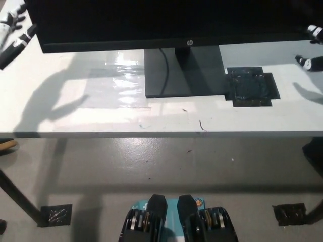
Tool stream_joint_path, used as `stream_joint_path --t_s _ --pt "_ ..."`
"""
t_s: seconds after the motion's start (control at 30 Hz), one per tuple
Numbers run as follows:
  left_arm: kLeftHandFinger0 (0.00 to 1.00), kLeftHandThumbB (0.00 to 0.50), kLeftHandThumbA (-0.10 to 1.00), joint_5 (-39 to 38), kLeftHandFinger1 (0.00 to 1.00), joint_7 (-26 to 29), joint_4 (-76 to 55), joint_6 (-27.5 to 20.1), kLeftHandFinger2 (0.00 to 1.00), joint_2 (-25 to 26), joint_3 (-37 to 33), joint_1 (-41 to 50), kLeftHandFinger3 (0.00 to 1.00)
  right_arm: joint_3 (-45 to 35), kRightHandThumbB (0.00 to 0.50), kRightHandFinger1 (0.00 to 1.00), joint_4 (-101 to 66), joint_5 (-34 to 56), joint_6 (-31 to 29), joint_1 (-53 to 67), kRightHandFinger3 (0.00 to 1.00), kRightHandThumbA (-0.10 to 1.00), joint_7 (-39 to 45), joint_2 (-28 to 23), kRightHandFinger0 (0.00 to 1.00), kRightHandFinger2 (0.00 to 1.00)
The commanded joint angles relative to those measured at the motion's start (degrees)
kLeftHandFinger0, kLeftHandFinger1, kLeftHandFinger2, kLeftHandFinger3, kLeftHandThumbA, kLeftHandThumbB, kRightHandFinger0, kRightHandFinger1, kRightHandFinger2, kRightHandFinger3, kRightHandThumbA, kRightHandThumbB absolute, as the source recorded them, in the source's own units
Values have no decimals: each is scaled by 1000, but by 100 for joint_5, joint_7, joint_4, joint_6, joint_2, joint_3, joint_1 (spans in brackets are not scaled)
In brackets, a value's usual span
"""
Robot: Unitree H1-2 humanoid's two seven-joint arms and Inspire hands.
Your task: The monitor is placed at the center of the table and the robot uses both its hand to grab the left and right sides of the monitor to tilt the angle of the monitor downwards
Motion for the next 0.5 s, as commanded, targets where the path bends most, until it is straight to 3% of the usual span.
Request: stream_joint_path --t_s 0.0,0.13,0.23,0.47 --pt "1000 475 913 963 1000 -85 459 -257 1000 -135 -657 -547 1000 641 500 1000 370 -1367 -305 -405 1000 530 -1107 441 1000 1000" --pt "1000 473 950 1779 1000 686 1621 -683 1000 -266 -1387 -1114 1000 921 500 1000 698 -1541 -251 -510 1000 565 -1374 553 1000 1000" --pt "1000 483 977 2062 1000 1041 2085 -733 1000 -332 -1769 -1396 1000 1002 500 1000 754 -1605 -235 -563 1000 552 -1460 614 1000 1000" --pt "1000 427 923 2187 1000 1208 2763 -532 1000 -558 -2313 -1997 1000 1088 500 1000 891 -1707 -195 -665 1000 553 -1529 757 1000 1000"
